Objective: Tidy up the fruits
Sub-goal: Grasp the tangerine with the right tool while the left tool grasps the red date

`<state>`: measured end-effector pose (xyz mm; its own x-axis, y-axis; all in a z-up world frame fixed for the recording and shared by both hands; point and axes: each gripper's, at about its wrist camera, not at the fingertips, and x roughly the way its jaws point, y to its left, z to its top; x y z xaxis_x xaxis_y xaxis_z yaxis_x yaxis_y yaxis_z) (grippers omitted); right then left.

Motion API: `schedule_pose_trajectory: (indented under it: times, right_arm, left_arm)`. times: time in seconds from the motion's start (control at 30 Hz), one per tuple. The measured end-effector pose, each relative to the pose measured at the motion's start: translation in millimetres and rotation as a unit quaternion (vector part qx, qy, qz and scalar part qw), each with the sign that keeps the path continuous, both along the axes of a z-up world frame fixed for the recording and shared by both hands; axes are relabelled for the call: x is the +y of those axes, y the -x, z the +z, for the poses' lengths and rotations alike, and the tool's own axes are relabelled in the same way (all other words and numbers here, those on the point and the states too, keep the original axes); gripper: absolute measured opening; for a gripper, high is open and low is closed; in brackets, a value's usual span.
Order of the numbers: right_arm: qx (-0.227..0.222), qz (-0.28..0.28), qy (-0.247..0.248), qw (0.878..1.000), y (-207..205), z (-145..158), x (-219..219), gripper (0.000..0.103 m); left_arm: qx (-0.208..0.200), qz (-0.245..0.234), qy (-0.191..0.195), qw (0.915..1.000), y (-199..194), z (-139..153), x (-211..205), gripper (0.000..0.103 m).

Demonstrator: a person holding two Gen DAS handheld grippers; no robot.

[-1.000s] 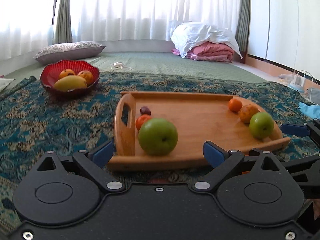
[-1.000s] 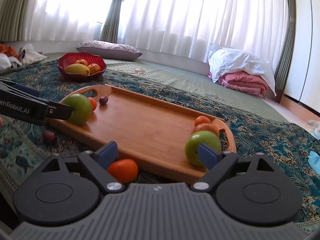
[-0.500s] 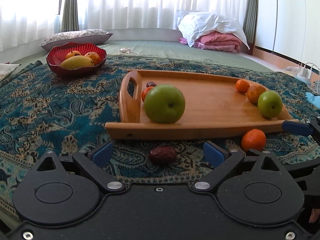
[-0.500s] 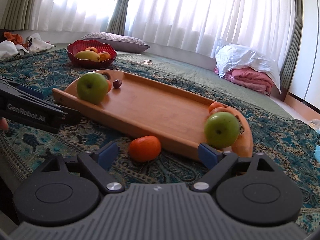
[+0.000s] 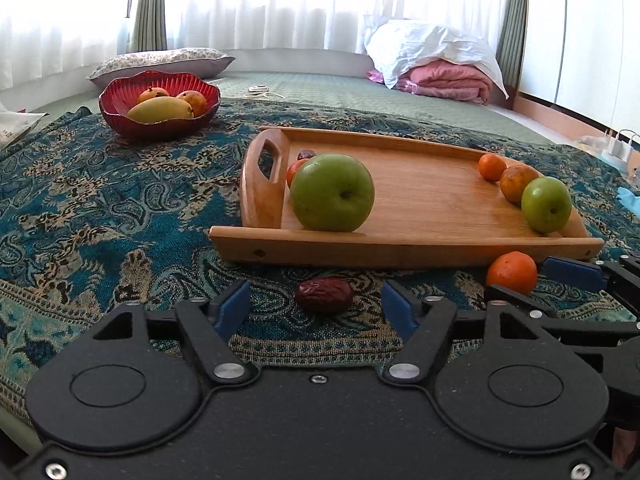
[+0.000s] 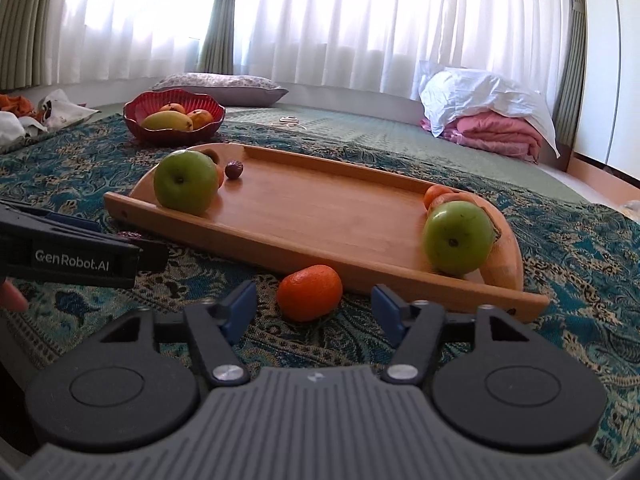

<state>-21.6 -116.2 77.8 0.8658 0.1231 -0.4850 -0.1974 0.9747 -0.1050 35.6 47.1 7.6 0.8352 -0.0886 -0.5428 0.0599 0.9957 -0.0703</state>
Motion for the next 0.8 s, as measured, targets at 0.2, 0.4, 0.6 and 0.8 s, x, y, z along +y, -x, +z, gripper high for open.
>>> schedule_pose_trajectory:
  times: [0.2,0.4,0.6,0.8]
  right_arm:
    - [0.004,-0.002,-0.002,1.000,-0.1,-0.7,3.9,0.060]
    - [0.010,-0.003,-0.005,1.000,-0.8,-3.1,6.3,0.051]
    - [0.009,-0.009,-0.007,1.000,-3.7,-1.9,6.1,0.041]
    - [0.005,-0.010,-0.021,1.000,-1.3,1.9,3.0,0.039]
  left_arm:
    - [0.005,0.004,0.011,0.9999,-1.9,-0.5,0.7,0.047]
    - [0.002,-0.002,0.005,1.0000,1.5,-2.1,-5.0,0.029]
    - [-0.002,-0.004,0.009,0.9999,3.4,0.1,-8.3,0.028]
    - [-0.021,-0.021,0.001,0.9996,10.0,7.6,-17.3,0.028]
